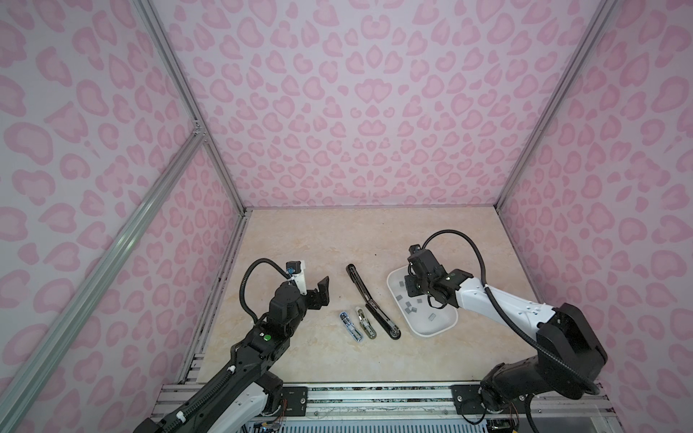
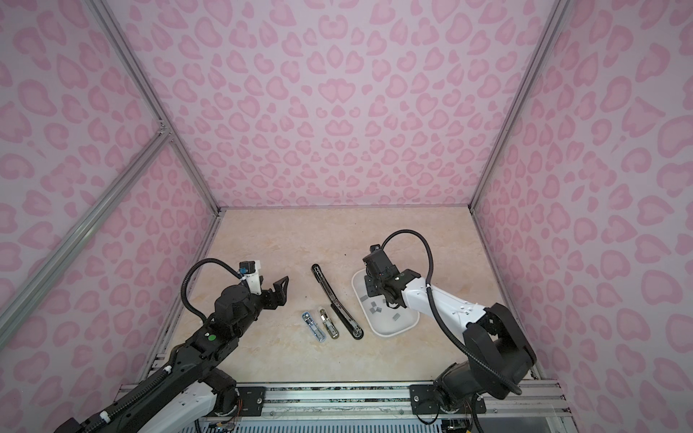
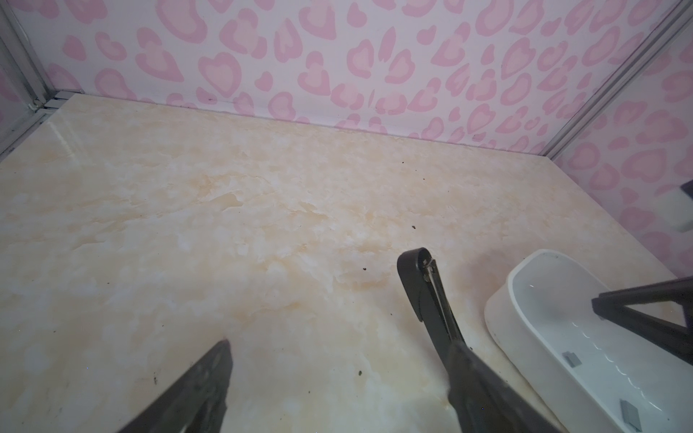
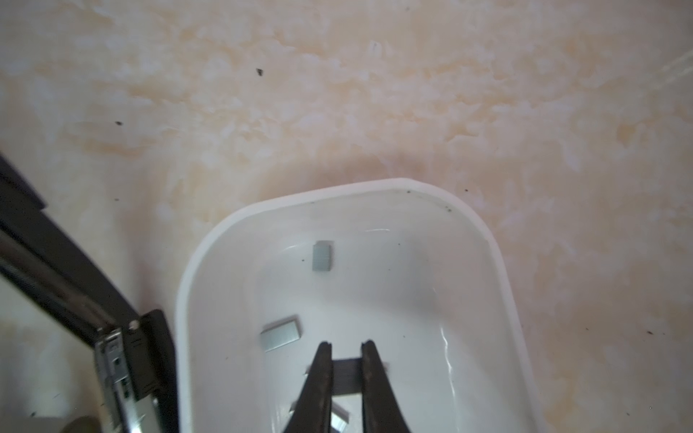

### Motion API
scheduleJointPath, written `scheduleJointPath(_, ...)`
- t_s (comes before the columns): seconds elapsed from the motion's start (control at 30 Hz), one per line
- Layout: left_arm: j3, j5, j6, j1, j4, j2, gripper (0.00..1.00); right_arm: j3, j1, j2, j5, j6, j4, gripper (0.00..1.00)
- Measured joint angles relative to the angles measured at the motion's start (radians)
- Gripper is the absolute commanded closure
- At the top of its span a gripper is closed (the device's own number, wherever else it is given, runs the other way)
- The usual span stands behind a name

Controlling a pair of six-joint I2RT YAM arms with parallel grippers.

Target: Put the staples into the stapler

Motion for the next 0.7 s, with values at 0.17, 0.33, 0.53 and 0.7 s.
scheduleJointPath(0.17,0.0,0.0,0.0,0.0,0.0,0.0,0.1,-0.064,0.204,-0.099,-0.034,-0.031,0.086,0.9)
scheduleJointPath(0.33,0.0,0.001,0.0,0.0,0.0,-0.001,0.1,-0.2,0.325,-0.133,-0.062,-0.031,0.237,0.9)
scheduleJointPath(0.53,0.0,0.001,0.0,0.0,0.0,-0.016,0.1,-0.328,0.388,-0.136,-0.076,-0.002,0.397,0.92)
scheduleJointPath(0.7,0.0,0.001,-0.001,0.0,0.0,-0.019,0.1,-0.343,0.458,-0.119,-0.023,0.027,0.46,0.91)
